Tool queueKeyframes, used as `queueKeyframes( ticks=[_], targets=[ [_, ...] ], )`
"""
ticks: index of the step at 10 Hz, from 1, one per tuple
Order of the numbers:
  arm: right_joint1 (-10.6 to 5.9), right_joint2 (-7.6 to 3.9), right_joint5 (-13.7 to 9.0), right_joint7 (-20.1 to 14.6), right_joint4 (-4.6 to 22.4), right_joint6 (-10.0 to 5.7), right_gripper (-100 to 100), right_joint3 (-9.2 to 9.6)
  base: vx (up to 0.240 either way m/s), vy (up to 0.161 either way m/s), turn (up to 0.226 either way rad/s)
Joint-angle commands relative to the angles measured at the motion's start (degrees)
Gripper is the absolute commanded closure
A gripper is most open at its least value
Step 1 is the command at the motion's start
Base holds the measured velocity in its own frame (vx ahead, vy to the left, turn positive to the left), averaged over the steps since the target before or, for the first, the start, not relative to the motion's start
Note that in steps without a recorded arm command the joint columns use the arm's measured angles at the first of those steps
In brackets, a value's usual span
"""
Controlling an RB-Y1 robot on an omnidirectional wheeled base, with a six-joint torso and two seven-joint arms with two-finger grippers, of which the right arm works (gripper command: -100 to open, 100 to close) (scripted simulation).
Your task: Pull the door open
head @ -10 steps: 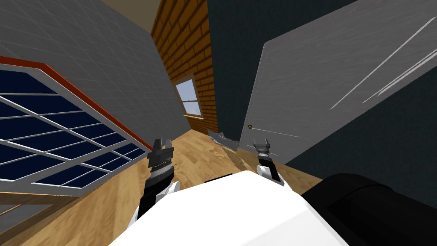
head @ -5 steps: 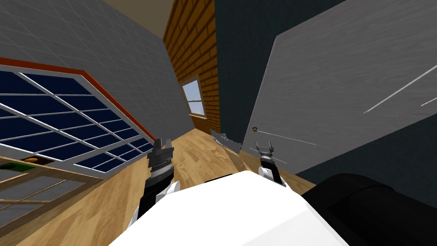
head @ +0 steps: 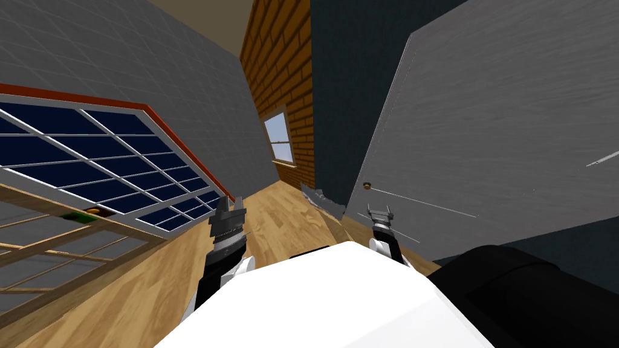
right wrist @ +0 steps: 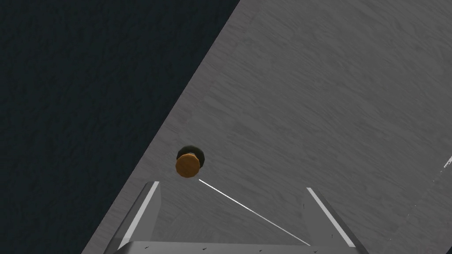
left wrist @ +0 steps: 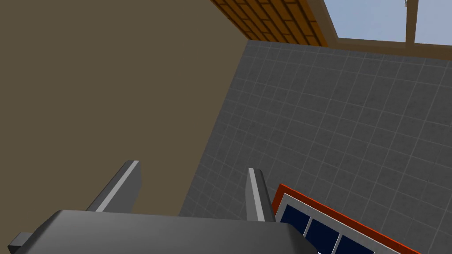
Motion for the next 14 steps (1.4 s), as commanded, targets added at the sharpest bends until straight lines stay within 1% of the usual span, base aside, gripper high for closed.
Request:
queueKeyframes(
  ticks=[1, 2, 4, 11, 12, 14],
  targets=[
    [-0.42, -0.42, -1.18, -1.82, 2.67, -0.93, -100, -0.49, 0.025, -0.045, 0.128],
    [-0.42, -0.42, -1.18, -1.82, 2.67, -0.93, -100, -0.49, 0.020, -0.038, 0.070],
    [-0.99, -0.95, -3.24, -4.56, 6.24, -1.75, -100, -1.45, 0.029, -0.052, 0.162],
    [-2.82, -2.65, -9.90, -13.36, 17.75, -4.41, -100, -4.51, 0.036, -0.089, 0.206],
    [-3.30, -3.09, -11.66, -15.70, 20.80, -5.12, -100, -5.32, 0.031, -0.111, 0.323],
    [-3.75, -3.50, -13.29, -17.86, 23.62, -5.77, -100, -6.07, 0.024, -0.100, 0.235]
  ],
)
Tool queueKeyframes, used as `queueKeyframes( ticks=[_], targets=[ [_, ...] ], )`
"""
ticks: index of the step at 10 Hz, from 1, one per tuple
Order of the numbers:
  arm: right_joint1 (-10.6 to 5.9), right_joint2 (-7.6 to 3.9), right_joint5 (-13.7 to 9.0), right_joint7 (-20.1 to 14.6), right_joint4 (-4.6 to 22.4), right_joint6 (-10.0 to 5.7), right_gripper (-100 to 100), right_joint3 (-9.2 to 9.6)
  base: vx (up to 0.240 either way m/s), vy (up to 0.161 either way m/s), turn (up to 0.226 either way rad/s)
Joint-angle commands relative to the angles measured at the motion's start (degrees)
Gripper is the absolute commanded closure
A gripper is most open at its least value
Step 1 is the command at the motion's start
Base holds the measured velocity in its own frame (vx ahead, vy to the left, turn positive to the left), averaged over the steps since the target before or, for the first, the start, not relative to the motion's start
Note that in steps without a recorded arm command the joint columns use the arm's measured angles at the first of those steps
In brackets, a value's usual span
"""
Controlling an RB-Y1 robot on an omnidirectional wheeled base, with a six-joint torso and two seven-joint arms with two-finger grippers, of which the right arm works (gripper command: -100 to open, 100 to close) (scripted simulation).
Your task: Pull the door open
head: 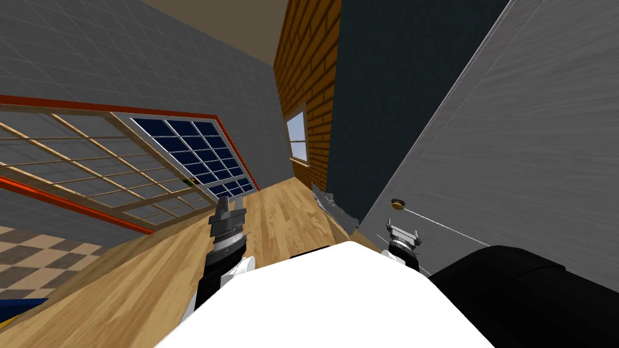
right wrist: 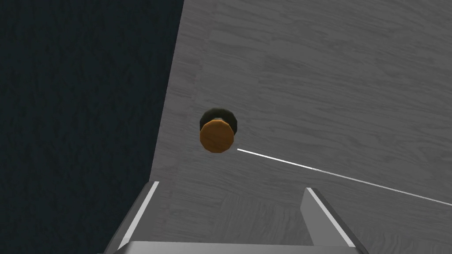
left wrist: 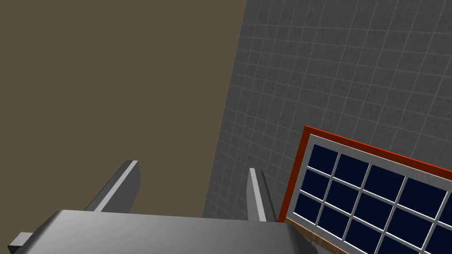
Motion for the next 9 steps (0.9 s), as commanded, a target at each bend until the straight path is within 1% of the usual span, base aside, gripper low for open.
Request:
queueKeyframes(
  ticks=[1, 4, 8, 9],
  targets=[
    [-0.41, -0.37, -1.31, -1.80, 2.35, -0.53, -100, -0.61, 0.012, -0.074, 0.184],
    [-1.03, -0.93, -3.55, -4.77, 6.22, -1.43, -100, -1.64, 0.015, -0.067, 0.172],
    [-1.69, -1.53, -5.96, -7.97, 10.40, -2.39, -100, -2.75, 0.010, -0.062, 0.142],
    [-1.96, -1.77, -6.92, -9.23, 12.05, -2.77, -100, -3.19, 0.000, -0.059, 0.255]
  ],
)
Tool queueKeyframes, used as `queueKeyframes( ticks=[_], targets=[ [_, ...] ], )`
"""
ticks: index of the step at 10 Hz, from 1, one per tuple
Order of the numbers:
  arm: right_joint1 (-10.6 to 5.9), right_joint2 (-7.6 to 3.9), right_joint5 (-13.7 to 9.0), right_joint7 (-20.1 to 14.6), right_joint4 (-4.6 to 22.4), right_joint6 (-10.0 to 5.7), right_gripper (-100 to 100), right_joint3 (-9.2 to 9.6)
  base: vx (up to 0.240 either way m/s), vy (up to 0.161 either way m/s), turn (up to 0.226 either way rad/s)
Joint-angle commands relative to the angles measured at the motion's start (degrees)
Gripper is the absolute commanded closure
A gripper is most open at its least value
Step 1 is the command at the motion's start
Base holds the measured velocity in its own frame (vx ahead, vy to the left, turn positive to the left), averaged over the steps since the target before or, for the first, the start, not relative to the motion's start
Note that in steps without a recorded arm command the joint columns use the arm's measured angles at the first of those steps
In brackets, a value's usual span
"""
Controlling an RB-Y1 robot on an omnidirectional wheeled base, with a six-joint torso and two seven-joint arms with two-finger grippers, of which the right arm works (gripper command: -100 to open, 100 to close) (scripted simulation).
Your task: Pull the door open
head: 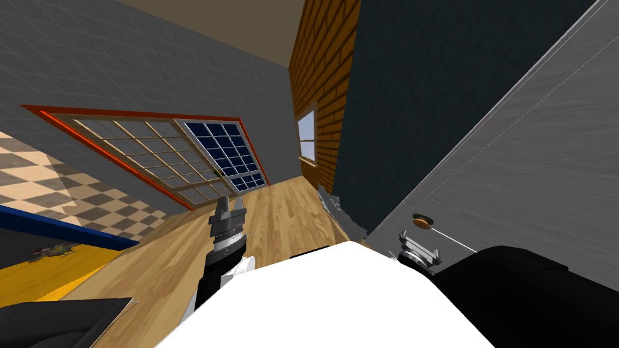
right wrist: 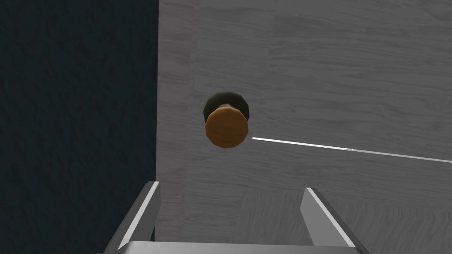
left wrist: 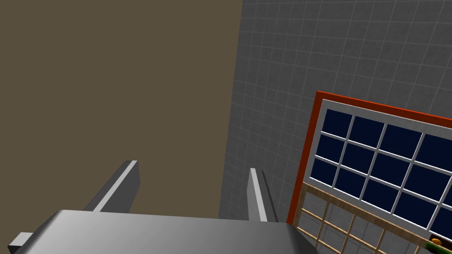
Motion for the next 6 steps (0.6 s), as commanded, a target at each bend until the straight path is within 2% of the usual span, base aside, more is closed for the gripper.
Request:
queueKeyframes(
  ticks=[1, 3, 6],
  targets=[
    [-0.62, -0.62, -0.41, -1.35, 2.22, -0.54, -100, -0.06, -0.002, -0.052, 0.082],
    [-0.73, -0.73, -0.83, -1.90, 2.95, -0.71, -100, -0.26, 0.003, -0.019, 0.008],
    [-1.16, -1.11, -2.40, -3.97, 5.65, -1.33, -100, -0.98, 0.000, -0.042, 0.144]
  ],
)
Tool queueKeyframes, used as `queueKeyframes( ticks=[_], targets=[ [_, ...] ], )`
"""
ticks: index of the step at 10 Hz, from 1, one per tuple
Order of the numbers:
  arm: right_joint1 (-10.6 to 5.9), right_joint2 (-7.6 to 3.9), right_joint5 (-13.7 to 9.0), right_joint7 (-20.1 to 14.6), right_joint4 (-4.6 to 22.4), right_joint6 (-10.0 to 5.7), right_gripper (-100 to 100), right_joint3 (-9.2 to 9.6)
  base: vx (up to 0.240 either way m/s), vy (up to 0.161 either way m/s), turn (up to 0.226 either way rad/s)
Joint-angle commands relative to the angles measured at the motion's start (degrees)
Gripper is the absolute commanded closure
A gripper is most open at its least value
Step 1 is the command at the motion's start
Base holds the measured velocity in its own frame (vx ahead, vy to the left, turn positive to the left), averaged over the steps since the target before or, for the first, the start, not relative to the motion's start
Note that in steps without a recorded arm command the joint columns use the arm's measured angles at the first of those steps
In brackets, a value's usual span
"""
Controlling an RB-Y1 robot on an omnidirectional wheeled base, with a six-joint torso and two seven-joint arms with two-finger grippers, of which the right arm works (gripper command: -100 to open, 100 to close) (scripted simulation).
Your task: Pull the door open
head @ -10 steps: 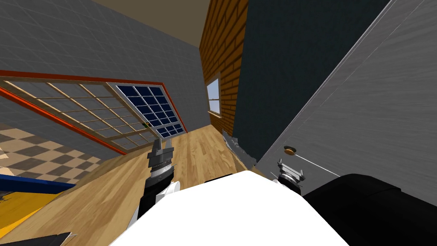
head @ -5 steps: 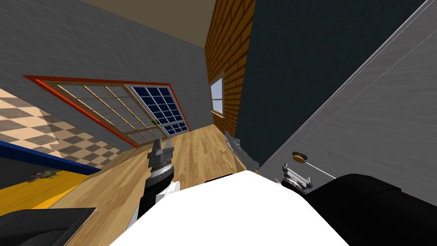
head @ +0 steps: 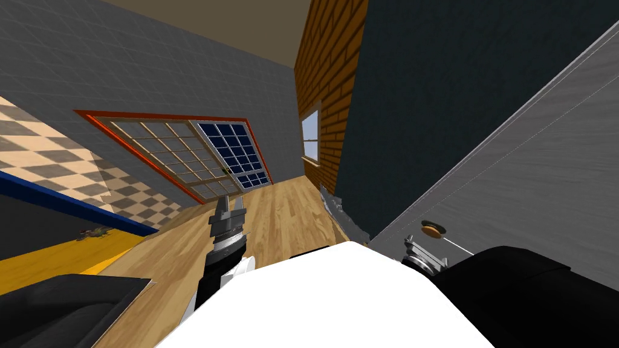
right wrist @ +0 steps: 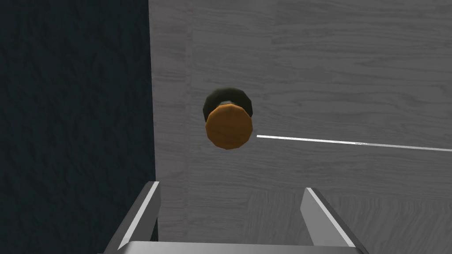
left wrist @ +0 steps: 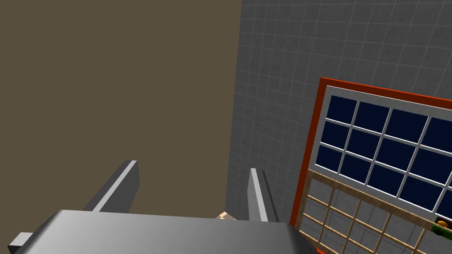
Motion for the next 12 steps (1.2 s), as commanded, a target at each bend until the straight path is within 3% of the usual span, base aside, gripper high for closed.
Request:
queueKeyframes(
  ticks=[1, 9, 10, 12],
  targets=[
    [0.00, 0.00, 0.00, 0.00, 0.00, 0.00, -100, 0.00, -0.002, -0.026, 0.022],
    [-3.22, -0.81, 11.61, -6.72, 3.12, -0.31, -100, 0.53, 0.117, -0.070, -0.215],
    [-3.22, -0.81, 11.61, -6.72, 3.12, -0.31, -100, 0.53, 0.058, -0.042, -0.063],
    [-4.01, -1.01, 14.51, -8.35, 3.88, -0.38, -100, 0.67, 0.059, -0.043, -0.179]
  ],
)
